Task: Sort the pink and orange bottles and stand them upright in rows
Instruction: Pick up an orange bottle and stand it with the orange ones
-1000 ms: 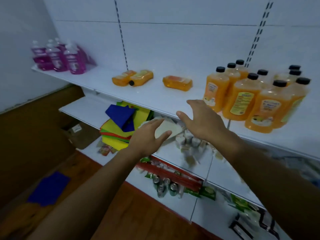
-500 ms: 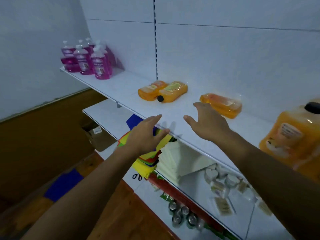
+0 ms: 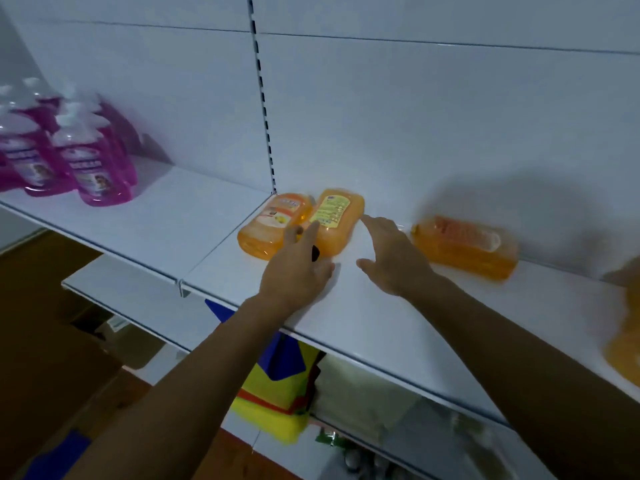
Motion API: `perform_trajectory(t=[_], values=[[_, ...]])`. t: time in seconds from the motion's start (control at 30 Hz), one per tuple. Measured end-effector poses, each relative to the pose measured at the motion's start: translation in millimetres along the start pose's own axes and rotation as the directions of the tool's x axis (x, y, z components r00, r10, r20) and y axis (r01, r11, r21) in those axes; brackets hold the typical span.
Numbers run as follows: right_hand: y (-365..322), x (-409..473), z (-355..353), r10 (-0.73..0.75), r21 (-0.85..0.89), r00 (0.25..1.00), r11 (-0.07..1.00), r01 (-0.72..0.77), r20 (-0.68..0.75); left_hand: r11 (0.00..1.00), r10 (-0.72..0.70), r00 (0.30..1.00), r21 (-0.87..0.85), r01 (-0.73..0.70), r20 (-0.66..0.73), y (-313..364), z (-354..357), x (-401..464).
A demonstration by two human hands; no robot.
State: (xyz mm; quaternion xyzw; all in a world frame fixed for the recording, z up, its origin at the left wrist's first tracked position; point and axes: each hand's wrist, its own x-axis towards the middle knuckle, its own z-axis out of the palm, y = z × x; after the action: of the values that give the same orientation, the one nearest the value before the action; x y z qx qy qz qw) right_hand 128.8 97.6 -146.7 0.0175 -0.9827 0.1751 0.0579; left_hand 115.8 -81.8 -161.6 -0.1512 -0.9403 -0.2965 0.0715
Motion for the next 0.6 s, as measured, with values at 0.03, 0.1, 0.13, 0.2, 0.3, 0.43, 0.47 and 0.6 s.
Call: perform_trajectory(t=[0.03, 0.1, 0.13, 0.2, 0.3, 0.43, 0.47, 0.6], values=[[-1.2, 6.8, 5.3, 0.002, -0.017, 1.000, 1.000, -0.002, -0.004, 1.000, 0.005, 1.000, 0.008, -0.005, -0.016, -1.2, 1.8, 6.6], [-4.0, 19.4, 12.2, 0.009, -0.060, 1.000, 0.998, -0.009, -0.013, 0.998, 0.024, 0.999, 0.066, -0.022, -0.032, -2.0, 5.2, 16.9], [-5.1, 25.5, 15.0, 0.003, -0.071, 1.000, 0.997, -0.004, -0.022, 0.995, 0.027, 0.999, 0.094, -0.024, -0.029, -2.9, 6.6, 20.9], [-8.2, 36.1, 21.1, -0.048, -0.092, 0.998, 0.995, 0.044, -0.042, 0.993, 0.041, 0.999, 0.109, -0.038, -0.022, -7.4, 8.6, 28.2], [-11.9, 46.2, 30.4, -0.145, -0.113, 0.988, 0.984, 0.139, -0.046, 0.995, 0.089, 0.996, 0.045, -0.088, -0.006, -17.4, 10.8, 36.3], [-14.5, 46.3, 31.9, -0.185, -0.141, 0.980, 0.975, 0.173, -0.071, 0.993, 0.104, 0.995, -0.050, -0.104, -0.003, -26.4, 5.7, 39.4], [-14.7, 43.9, 30.7, -0.190, -0.139, 0.979, 0.974, 0.178, -0.074, 0.992, 0.114, 0.993, -0.058, -0.115, -0.016, -26.8, 2.6, 38.7], [-16.5, 21.7, 21.4, -0.135, -0.043, 0.983, 0.991, 0.130, -0.121, 0.975, 0.180, 0.980, -0.117, -0.189, -0.080, -9.9, -16.9, 32.3]])
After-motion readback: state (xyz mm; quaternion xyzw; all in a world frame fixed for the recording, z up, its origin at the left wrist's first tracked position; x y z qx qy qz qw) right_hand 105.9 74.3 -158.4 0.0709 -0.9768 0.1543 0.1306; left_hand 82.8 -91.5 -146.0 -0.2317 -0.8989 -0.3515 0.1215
